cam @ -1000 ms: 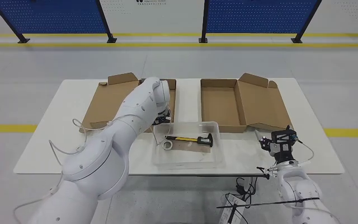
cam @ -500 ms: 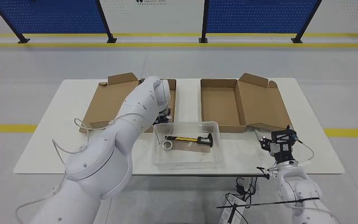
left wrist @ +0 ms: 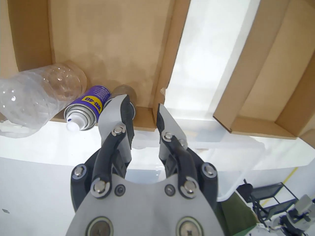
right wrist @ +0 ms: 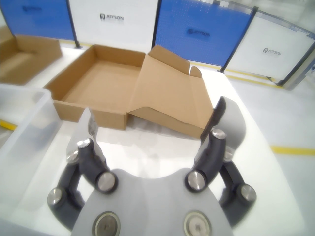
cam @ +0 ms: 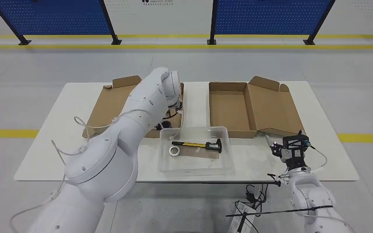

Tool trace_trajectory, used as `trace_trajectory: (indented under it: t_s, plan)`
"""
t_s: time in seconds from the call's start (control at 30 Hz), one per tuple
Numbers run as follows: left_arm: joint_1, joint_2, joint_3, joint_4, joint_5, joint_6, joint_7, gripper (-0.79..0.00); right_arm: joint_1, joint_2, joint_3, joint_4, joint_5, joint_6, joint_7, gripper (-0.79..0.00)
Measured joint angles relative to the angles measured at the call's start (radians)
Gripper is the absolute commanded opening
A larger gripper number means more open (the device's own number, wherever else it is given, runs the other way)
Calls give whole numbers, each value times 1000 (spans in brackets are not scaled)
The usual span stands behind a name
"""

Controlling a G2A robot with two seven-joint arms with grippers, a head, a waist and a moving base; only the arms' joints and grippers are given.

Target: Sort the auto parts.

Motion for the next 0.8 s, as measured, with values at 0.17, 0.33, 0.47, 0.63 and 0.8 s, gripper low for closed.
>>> trace_trajectory:
  t_s: [0.17, 0.33, 0.47, 0.63, 0.8]
  plan:
    - [-33, 7, -19, -58, 4, -30, -16, -496, 0, 0, 0, 0, 0, 0, 0, 0]
    - [-41, 33, -45, -162, 23, -71, 9, -446, 0, 0, 0, 0, 0, 0, 0, 0]
    - [-22, 68, -73, -266, 45, -53, -11, -416, 0, 0, 0, 0, 0, 0, 0, 0]
    - [36, 135, -121, -468, 112, 21, -74, -262, 0, 0, 0, 0, 0, 0, 0, 0]
    - [122, 219, -206, -697, 210, 118, -131, 0, 0, 0, 0, 0, 0, 0, 0, 0]
